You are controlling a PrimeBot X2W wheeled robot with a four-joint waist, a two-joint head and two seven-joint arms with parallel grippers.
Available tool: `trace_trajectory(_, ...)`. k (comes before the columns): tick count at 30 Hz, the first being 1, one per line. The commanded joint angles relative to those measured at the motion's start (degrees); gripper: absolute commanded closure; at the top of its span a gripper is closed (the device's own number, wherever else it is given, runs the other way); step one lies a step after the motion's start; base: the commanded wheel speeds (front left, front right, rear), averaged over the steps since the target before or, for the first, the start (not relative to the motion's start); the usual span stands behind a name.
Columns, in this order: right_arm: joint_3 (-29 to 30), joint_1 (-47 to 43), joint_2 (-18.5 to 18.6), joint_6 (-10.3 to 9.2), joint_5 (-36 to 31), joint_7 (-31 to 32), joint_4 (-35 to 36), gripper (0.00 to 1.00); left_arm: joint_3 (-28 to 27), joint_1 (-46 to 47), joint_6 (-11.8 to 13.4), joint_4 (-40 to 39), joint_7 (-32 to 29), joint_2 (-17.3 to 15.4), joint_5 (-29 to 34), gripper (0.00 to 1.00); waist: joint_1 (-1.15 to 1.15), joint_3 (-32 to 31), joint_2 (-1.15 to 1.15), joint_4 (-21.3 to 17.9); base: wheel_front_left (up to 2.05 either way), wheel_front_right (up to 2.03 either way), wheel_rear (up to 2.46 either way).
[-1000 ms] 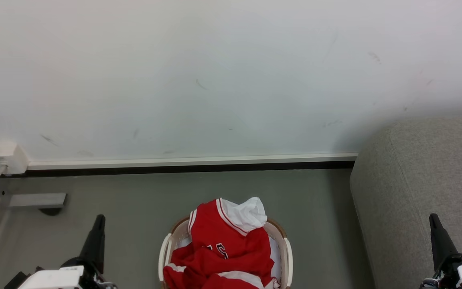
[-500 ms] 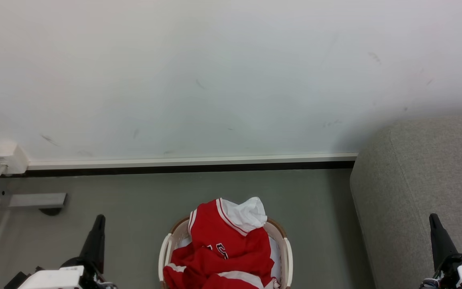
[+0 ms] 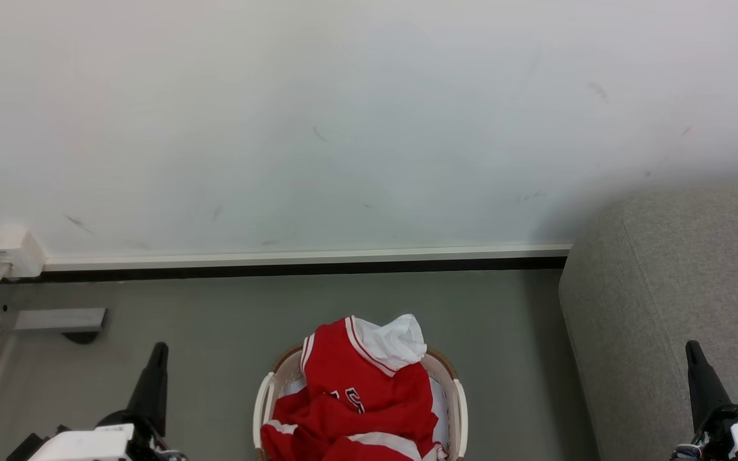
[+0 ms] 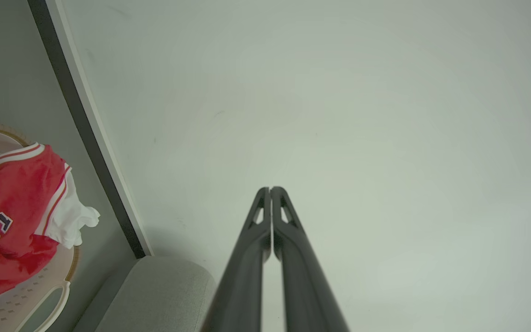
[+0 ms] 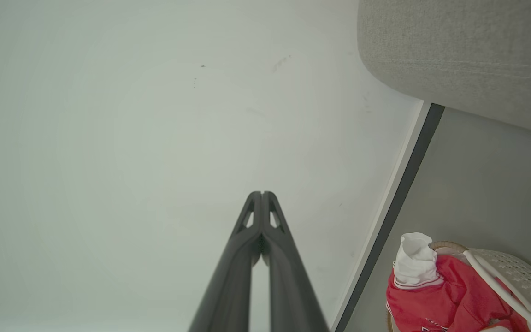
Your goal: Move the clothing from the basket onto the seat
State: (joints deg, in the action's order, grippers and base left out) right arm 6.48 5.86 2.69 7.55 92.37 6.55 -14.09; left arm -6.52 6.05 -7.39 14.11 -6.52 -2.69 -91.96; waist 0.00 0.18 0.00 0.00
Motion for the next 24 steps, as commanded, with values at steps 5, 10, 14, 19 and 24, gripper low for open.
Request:
trace_trajectory(5,0.20,0.73,0.39,-0.13,0.10,0.13,0.26,1.00,-0.07,0.47,-0.26,-0.18,-0.19,-0.40,-0.86,1.00,0.00,0.00,0.00,0.00,0.00,0.00,0.00)
trace_trajectory(10,-0.05,-0.13,-0.08,0.00,-0.01,-0.04,-0.23,0.00,0.02,-0.14,0.02,0.25,0.08,0.08,0.07,0.00,0.00,0.00,0.00,0.00,0.00,0.00,0.00)
trace_trajectory(14,-0.67,-0.83,-0.47,0.00,-0.38,-0.69,-1.26,0.00,0.42,-1.05,0.12,1.09,0.74,0.38,0.43,0.00,0.00,0.02,0.00,0.02,0.00,0.00,0.00)
trace_trajectory(19,-1.70,-0.57,-0.37,-0.01,-2.69,-2.21,-1.63,0.00,0.91,-1.28,0.10,0.93,2.22,0.33,1.35,0.00,0.00,0.06,0.00,0.07,0.00,0.00,0.00)
trace_trajectory(24,-2.21,-0.37,-0.31,-0.01,-7.68,-3.59,-1.37,0.00,1.17,-1.38,0.08,0.94,3.59,0.28,3.51,0.00,0.00,0.14,0.00,0.17,0.00,0.00,0.00)
